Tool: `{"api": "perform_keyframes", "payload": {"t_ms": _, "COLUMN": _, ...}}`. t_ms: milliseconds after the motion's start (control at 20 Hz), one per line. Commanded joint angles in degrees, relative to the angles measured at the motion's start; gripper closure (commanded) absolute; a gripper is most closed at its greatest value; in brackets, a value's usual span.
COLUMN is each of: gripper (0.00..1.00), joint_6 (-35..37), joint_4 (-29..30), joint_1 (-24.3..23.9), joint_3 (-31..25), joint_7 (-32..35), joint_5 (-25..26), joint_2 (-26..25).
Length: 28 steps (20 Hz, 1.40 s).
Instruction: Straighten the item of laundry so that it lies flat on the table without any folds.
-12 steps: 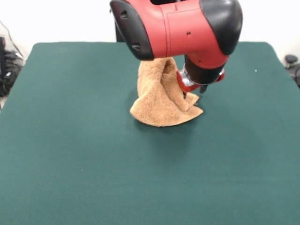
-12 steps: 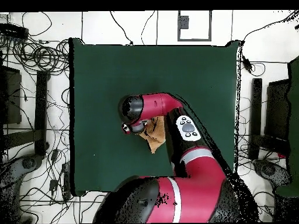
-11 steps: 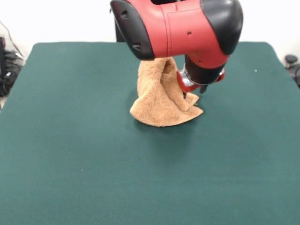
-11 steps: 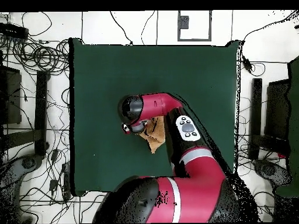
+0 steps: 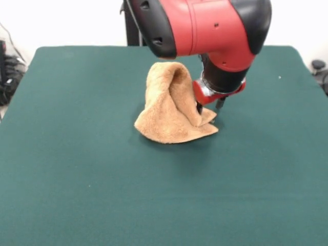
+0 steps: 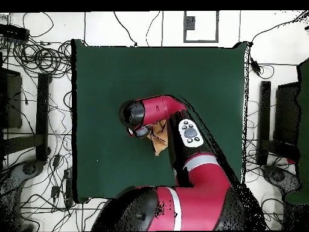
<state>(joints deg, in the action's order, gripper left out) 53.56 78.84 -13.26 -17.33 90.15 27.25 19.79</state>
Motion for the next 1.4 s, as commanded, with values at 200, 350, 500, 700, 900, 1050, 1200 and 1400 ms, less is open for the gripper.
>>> {"api": "perform_keyframes", "payload": {"t_ms": 200, "gripper": 0.0, "joint_6": -19.1, "joint_4": 1.01, "joint_1": 1.53, "joint_3": 2.49, "joint_7": 7.33, "joint_5": 7.47, "joint_2": -1.82}}
{"api": "perform_keyframes", "payload": {"t_ms": 350, "gripper": 0.0, "joint_6": -16.52, "joint_4": 1.0, "joint_1": 1.78, "joint_3": 2.41, "joint_7": 5.79, "joint_5": 7.0, "joint_2": -2.07}}
{"api": "perform_keyframes", "payload": {"t_ms": 500, "gripper": 0.0, "joint_6": -16.23, "joint_4": 0.94, "joint_1": 2.07, "joint_3": 2.51, "joint_7": 4.95, "joint_5": 6.58, "joint_2": -2.36}}
{"api": "perform_keyframes", "payload": {"t_ms": 700, "gripper": 1.0, "joint_6": -15.41, "joint_4": 0.51, "joint_1": 2.49, "joint_3": 2.58, "joint_7": 3.8, "joint_5": 5.99, "joint_2": -3.13}}
{"api": "perform_keyframes", "payload": {"t_ms": 900, "gripper": 1.0, "joint_6": -14.9, "joint_4": -0.24, "joint_1": 2.29, "joint_3": 2.34, "joint_7": 2.86, "joint_5": 5.39, "joint_2": -4.07}}
{"api": "perform_keyframes", "payload": {"t_ms": 1050, "gripper": 1.0, "joint_6": -13.97, "joint_4": -1.35, "joint_1": 2.32, "joint_3": 2.08, "joint_7": 2.37, "joint_5": 5.12, "joint_2": -4.63}}
{"api": "perform_keyframes", "payload": {"t_ms": 1200, "gripper": 1.0, "joint_6": -13.91, "joint_4": -1.15, "joint_1": 2.32, "joint_3": 2.45, "joint_7": 3.23, "joint_5": 4.78, "joint_2": -4.03}}
{"api": "perform_keyframes", "payload": {"t_ms": 1400, "gripper": 1.0, "joint_6": -13.22, "joint_4": 7.15, "joint_1": -2.41, "joint_3": -1.67, "joint_7": -0.67, "joint_5": 0.9, "joint_2": 6.12}}
